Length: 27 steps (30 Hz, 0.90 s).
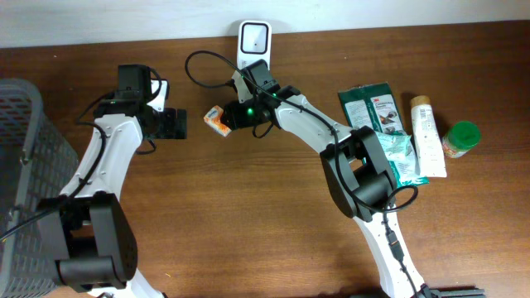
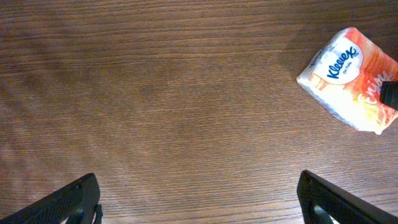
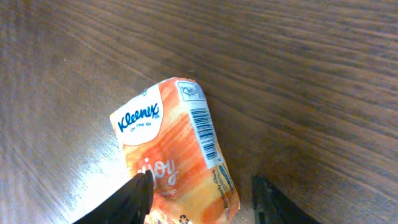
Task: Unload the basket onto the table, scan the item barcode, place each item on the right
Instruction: 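Reach the right gripper to the orange Kleenex pack and grasp it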
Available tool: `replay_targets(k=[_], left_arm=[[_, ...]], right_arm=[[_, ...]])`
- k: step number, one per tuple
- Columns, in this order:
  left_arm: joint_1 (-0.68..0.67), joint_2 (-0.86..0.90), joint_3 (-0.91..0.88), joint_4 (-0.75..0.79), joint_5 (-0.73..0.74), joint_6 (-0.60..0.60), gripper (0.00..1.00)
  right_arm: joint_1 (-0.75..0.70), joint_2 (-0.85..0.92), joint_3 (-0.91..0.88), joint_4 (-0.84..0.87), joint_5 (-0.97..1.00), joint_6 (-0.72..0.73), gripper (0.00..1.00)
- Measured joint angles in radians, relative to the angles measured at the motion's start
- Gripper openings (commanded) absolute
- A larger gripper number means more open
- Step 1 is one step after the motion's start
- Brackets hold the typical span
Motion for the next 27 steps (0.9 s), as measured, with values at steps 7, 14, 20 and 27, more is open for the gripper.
replay_targets(k=[7,14,20,27], left_arm=[[0.0,0.0,0.0,0.0,0.0,0.0,0.99],[0.0,0.0,0.0,0.0,0.0,0.0,0.99],[0.0,0.0,0.0,0.0,0.0,0.0,0.99],[0.0,0.0,0.0,0.0,0.0,0.0,0.99]], right_arm=[[0.001,0.0,0.006,-0.098,-0.01,-0.031,0.04],[-0.023,-0.138,0.039,-0.506,0.059,-0.191,0.04],[-0.015,-0.216,-0.021,-0.793,0.105,-0.42,0.35],[-0.02,-0.216,-0.02,-0.934,0.107,-0.492,0.41]])
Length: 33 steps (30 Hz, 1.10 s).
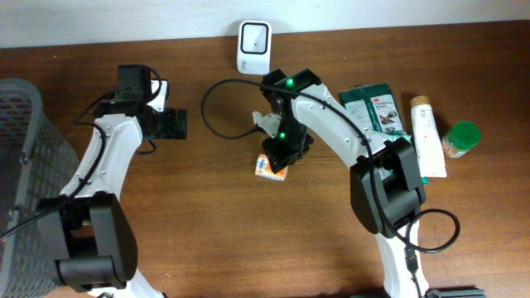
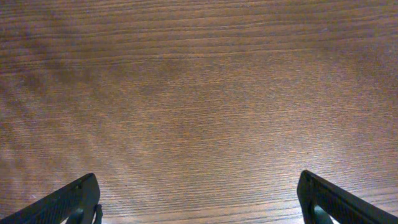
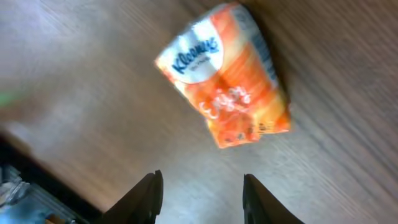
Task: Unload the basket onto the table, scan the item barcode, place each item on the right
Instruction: 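Reach the right gripper to the orange Kleenex pack and grasp it, then lift the Kleenex pack with the right gripper toward the scanner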
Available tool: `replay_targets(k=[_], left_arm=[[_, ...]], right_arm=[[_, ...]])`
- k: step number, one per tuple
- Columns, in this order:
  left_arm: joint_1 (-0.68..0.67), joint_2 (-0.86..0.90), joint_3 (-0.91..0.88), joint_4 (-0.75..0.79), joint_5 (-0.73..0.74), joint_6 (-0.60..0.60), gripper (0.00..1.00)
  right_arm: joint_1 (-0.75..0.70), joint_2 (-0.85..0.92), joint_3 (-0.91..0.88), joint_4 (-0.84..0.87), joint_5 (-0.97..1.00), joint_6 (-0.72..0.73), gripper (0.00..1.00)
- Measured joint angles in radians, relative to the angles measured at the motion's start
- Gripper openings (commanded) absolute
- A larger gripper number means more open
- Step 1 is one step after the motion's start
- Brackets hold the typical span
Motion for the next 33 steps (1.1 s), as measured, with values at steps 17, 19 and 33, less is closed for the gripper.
replay_targets(k=[17,19,33], left_arm=[[0.0,0.0,0.0,0.0,0.0,0.0,0.99],[0.0,0.0,0.0,0.0,0.0,0.0,0.99],[0.0,0.0,0.0,0.0,0.0,0.0,0.99]], right_arm=[[0.104,0.0,-0.174,0.129,-0.054,0.391,0.31],[0.097,0.0,-0.204,0.168,-0.017,0.421,0.35],[-0.06,-0.008,-0.251,0.735,0.096,0.334,0.43]])
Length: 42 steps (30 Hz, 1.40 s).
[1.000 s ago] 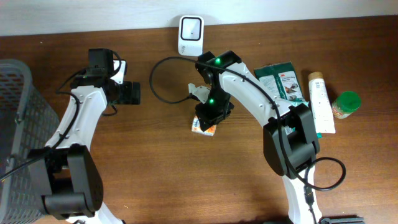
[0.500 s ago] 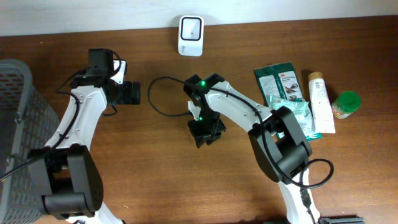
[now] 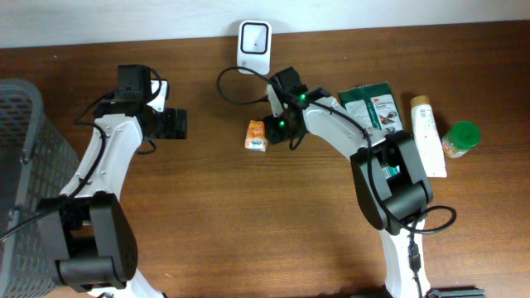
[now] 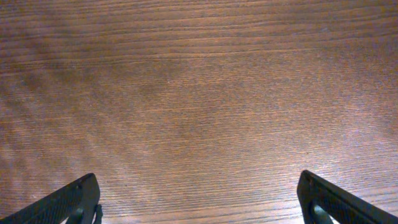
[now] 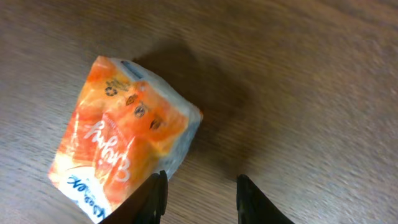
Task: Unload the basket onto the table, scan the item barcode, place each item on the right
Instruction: 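Lift the Kleenex pack with the right gripper toward the scanner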
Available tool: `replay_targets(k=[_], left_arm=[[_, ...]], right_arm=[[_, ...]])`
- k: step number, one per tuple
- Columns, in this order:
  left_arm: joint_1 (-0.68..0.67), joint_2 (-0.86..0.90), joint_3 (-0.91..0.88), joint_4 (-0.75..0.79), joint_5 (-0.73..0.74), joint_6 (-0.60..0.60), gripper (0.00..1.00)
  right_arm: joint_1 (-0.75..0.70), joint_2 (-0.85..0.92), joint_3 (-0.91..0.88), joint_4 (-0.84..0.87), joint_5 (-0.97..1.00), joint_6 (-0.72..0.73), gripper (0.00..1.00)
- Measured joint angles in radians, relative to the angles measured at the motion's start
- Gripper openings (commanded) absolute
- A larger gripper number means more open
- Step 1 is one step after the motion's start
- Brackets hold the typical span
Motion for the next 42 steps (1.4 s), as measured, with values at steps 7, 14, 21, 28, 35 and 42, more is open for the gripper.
replay_targets(k=[7,14,21,28,35,42], left_arm=[[0.0,0.0,0.0,0.0,0.0,0.0,0.99],[0.0,0.0,0.0,0.0,0.0,0.0,0.99],[0.0,0.0,0.0,0.0,0.0,0.0,0.99],[0.0,0.0,0.0,0.0,0.0,0.0,0.99],[0.0,0.0,0.0,0.0,0.0,0.0,0.99],[0.0,0.0,0.0,0.0,0.0,0.0,0.99]], right_arm=[[0.001,0.002,0.082,-0.107,-0.128,-0.077,0.55],[0.012,0.002,0.106,-0.156,-0.176,0.342,0.54],[0.043,0.002,0.069,-0.102,-0.137,0.477,0.54],[0.106,0.047,0.069,-0.07,-0.037,0.555,0.34],[0.103,0.053,0.109,-0.183,-0.015,0.357,0.04],[0.064,0.085,0.32,-0.6,-0.121,-0.499,0.4]])
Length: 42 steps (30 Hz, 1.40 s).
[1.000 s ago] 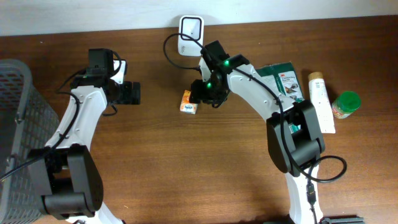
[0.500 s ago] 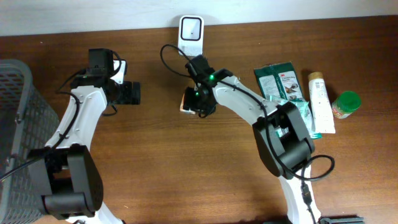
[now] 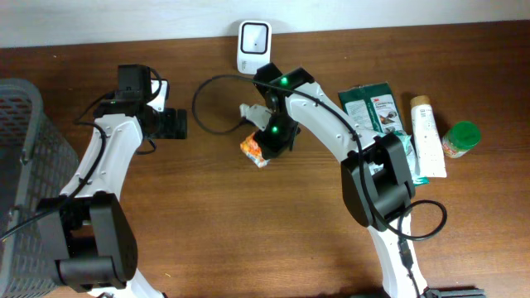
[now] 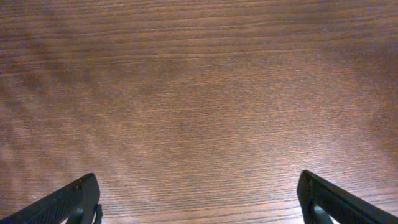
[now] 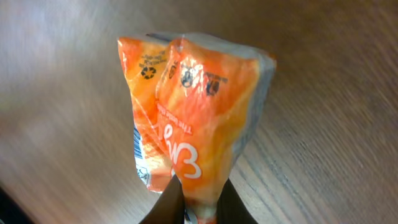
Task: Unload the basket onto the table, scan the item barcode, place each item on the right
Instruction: 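Lift the Kleenex pack with the right gripper toward the scanner, then carry the Kleenex pack right and raise it up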
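Observation:
The orange Kleenex tissue pack (image 3: 253, 151) is pinched at one end by my right gripper (image 3: 268, 141), a little below the white barcode scanner (image 3: 253, 43) at the table's back edge. In the right wrist view the pack (image 5: 193, 112) stands up from between the dark fingers (image 5: 169, 202), and my right gripper (image 5: 200, 200) is shut on it. A strip of barcode shows on its left edge. My left gripper (image 3: 175, 124) hovers to the left, wide open over bare wood (image 4: 199, 208).
A grey mesh basket (image 3: 21, 157) fills the left edge. A green packet (image 3: 370, 106), a teal packet (image 3: 403, 157), a white tube (image 3: 426, 136) and a green-lidded jar (image 3: 461, 139) lie at the right. A black cable (image 3: 207, 112) loops beside the scanner.
My right gripper was open beside the pack lying on the table. It is now shut on the pack's end, slightly nearer the front. The left arm has not moved.
The right gripper's fingers stood on either side of the pack left of the scanner. Then the pack lay farther forward with the gripper open above it. Then it lay nearer the scanner, gripper open beside it. Now the gripper pinches it.

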Available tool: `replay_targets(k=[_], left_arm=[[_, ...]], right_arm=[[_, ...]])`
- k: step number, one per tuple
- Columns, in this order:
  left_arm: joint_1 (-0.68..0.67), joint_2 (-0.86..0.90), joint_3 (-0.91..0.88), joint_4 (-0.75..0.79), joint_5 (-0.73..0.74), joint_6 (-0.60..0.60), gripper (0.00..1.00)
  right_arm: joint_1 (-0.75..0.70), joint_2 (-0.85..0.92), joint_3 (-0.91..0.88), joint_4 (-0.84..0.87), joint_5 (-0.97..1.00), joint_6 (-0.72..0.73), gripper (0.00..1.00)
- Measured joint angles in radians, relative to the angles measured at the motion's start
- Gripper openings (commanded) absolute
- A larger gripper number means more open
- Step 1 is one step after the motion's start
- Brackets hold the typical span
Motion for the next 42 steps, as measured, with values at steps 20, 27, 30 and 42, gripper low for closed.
replay_targets(k=[20,27,30,42], left_arm=[[0.0,0.0,0.0,0.0,0.0,0.0,0.99],[0.0,0.0,0.0,0.0,0.0,0.0,0.99],[0.0,0.0,0.0,0.0,0.0,0.0,0.99],[0.0,0.0,0.0,0.0,0.0,0.0,0.99]], right_arm=[[-0.096,0.0,-0.161,0.219,-0.168,0.188,0.45],[-0.096,-0.014,-0.247,0.284,-0.186,0.385,0.15],[-0.096,-0.016,-0.263,0.298,-0.198,0.422,0.04],[-0.286,-0.16,-0.254,0.058,-0.742,0.133,0.04]])
